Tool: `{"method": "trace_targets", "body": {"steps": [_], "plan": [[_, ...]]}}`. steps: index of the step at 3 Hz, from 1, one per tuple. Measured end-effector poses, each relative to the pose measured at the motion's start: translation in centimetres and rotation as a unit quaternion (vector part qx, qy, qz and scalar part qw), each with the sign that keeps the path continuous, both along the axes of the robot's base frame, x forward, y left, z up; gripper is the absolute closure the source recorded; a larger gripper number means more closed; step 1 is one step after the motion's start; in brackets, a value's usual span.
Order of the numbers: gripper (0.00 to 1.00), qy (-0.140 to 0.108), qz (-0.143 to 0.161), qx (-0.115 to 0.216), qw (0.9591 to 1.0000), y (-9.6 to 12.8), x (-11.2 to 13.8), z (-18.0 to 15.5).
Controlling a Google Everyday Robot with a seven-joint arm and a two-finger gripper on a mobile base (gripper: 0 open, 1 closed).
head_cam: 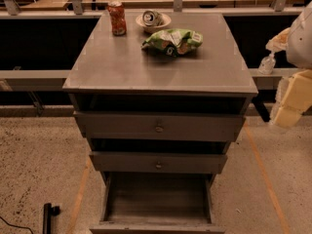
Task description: Place green rice chip bag into bottom drawer
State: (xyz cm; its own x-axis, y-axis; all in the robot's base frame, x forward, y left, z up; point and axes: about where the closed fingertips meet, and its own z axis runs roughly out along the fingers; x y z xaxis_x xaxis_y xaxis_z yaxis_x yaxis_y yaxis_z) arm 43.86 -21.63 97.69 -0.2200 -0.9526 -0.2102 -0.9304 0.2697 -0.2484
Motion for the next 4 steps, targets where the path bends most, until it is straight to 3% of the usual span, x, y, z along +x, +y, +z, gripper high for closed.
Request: {"method": "trace_targets", "body": {"steps": [1,2,3,4], "plan": [[0.0,-0.005,0.001,0.004,1.0,0.1,0.1,0.2],[0.0,-0.035,0.008,0.045,0.9983,1.0,3.8,0.3],[0.0,-0.101,0.027,0.11,0.9884,3.3,11.6,0.9],[0.0,-0.138,0.025,0.143,0.9798,4.1,17.9,-0.5]]}}
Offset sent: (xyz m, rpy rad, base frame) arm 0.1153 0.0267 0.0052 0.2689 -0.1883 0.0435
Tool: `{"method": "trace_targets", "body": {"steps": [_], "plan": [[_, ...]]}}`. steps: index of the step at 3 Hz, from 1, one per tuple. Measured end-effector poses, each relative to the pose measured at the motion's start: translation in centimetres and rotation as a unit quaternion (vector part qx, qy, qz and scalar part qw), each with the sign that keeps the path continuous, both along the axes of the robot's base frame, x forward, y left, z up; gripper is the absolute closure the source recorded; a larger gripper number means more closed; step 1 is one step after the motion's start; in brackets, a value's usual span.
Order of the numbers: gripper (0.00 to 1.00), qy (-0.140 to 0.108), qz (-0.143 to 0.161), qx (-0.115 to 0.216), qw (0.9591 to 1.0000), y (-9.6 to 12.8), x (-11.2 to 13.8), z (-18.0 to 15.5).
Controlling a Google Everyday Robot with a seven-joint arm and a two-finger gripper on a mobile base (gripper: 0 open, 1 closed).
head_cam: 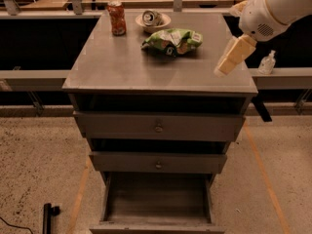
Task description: Place green rice chip bag into bottom drawer
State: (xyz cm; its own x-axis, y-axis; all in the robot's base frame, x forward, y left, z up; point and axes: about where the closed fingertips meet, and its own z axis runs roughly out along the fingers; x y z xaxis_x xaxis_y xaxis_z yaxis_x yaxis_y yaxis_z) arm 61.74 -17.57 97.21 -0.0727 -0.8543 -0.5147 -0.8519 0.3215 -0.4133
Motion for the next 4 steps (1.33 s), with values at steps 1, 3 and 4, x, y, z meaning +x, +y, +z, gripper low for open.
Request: {"method": "trace_targets", "body": {"steps": [1,3,4], "plan": [[0.0,0.0,0.0,0.0,1.0,0.0,0.0,0.0],[0.0,-0.068,-0.072,-0.005,0.9951,-1.4,5.9,-0.5],[0.0,-0.1,-0.102,0.0,0.9898,-1.6,9.2,-1.1]]}}
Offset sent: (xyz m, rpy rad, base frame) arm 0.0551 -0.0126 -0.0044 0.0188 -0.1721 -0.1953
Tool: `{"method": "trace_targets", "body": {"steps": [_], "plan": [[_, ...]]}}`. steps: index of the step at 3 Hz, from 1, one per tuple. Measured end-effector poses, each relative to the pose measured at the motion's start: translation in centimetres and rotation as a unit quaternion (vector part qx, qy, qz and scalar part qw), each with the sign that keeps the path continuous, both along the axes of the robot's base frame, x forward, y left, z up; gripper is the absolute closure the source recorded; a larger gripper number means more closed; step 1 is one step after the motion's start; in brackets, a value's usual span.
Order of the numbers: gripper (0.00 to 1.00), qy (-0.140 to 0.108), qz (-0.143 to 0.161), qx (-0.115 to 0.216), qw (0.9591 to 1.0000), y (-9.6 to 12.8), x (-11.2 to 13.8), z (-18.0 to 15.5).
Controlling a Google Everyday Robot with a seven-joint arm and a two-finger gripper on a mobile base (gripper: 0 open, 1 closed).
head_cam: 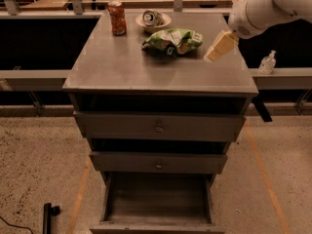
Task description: Place green rice chip bag into bottom drawer
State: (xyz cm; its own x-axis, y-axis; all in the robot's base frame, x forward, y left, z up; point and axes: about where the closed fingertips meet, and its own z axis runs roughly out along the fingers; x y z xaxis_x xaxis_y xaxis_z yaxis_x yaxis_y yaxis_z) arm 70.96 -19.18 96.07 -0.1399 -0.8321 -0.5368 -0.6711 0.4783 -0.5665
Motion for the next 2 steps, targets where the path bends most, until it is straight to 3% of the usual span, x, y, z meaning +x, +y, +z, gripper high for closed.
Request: {"method": "trace_targets", "body": {"steps": [1,2], "plan": [[0.0,-0.026,-0.014,0.001,0.9996,0.0,2.9,-0.3],[0.0,-0.029,-0.009,-0.004,0.9995,0.7,5.7,-1.1]]}}
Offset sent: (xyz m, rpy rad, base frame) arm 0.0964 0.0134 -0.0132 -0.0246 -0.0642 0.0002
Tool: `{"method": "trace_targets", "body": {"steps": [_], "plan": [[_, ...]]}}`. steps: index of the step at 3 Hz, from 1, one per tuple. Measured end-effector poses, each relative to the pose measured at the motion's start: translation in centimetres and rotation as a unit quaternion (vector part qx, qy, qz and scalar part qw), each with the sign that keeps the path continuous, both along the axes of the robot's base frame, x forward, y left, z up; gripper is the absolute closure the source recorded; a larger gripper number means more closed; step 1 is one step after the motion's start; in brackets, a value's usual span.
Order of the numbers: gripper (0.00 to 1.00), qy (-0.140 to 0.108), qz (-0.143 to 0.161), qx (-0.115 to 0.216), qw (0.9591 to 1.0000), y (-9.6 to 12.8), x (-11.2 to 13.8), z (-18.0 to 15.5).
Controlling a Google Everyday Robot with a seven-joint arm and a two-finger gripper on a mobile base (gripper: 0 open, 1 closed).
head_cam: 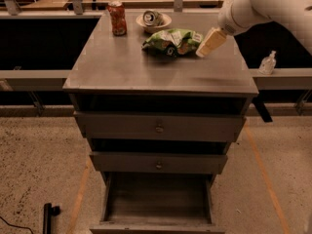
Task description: Place green rice chip bag into bottom drawer
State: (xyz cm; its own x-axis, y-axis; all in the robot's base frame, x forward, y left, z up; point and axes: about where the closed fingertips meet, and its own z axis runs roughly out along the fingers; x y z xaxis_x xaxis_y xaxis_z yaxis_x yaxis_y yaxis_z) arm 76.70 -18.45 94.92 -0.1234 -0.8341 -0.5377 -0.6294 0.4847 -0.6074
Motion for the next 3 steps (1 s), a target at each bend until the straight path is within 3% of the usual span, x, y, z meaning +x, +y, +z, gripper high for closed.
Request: {"method": "trace_targets", "body": {"steps": [2,3], "plan": [[0.0,0.021,0.061,0.004,0.9979,2.7,5.4,-1.7],[0.0,0.03,0.063,0.014,0.9975,2.6,7.1,-2.7]]}}
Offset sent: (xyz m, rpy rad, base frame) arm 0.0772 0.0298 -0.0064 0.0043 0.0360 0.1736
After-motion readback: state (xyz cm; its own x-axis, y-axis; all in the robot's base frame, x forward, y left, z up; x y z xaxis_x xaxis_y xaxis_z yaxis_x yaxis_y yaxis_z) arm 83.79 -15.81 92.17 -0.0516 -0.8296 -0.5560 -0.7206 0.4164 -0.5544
